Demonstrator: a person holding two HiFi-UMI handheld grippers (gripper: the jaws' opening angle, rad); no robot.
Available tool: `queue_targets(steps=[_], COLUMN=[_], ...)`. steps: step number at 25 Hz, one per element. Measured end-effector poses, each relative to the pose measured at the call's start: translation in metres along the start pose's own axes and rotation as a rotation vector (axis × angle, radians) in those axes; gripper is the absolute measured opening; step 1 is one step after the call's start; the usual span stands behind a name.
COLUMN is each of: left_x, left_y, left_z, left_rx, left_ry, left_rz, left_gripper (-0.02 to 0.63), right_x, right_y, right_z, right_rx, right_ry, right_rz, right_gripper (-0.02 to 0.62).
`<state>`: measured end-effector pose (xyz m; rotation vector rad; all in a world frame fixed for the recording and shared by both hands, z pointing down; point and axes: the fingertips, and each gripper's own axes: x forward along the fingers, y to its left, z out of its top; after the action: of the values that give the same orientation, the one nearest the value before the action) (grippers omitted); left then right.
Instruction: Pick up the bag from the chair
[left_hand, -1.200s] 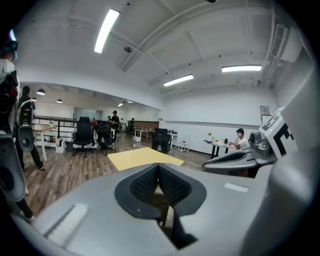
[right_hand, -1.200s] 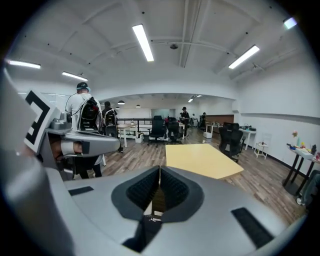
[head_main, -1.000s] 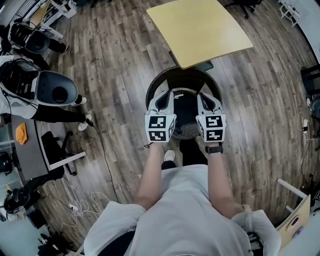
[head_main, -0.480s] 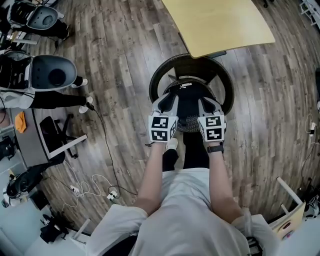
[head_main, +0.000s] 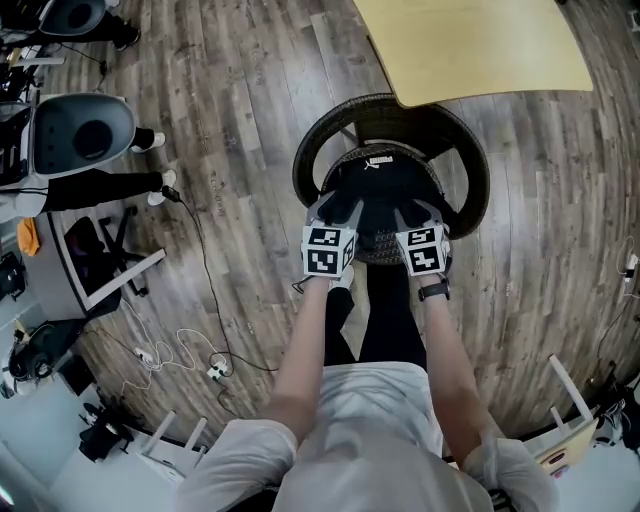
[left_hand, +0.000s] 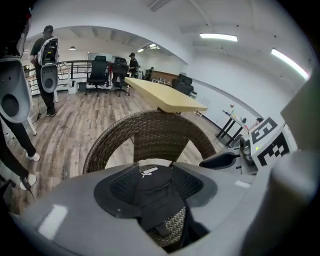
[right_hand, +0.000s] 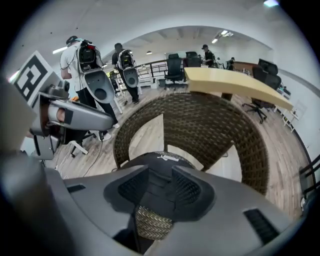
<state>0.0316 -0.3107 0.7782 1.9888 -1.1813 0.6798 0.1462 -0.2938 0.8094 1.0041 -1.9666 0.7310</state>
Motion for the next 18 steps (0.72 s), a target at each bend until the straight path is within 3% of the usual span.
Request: queue_targets(steps=[8,18], left_x=[0.065,0.122], left_y=[0.036,0.077], left_z=[-0.065,-0.144], left_rx=[-0.051,-0.157], left_ry=[0.149,0.297], left_rz=[0.024,0.089], left_gripper=[0.287,0.422], right_x=[0.067,0.135], right_y=[-0.032,-0.075], right_z=[-0.048,-0.083], right_rx=[0.046,0.050], right_ry=[0.108,0.191], right_rz=[0.012,-0.016], right_gripper=[0.259,0.351])
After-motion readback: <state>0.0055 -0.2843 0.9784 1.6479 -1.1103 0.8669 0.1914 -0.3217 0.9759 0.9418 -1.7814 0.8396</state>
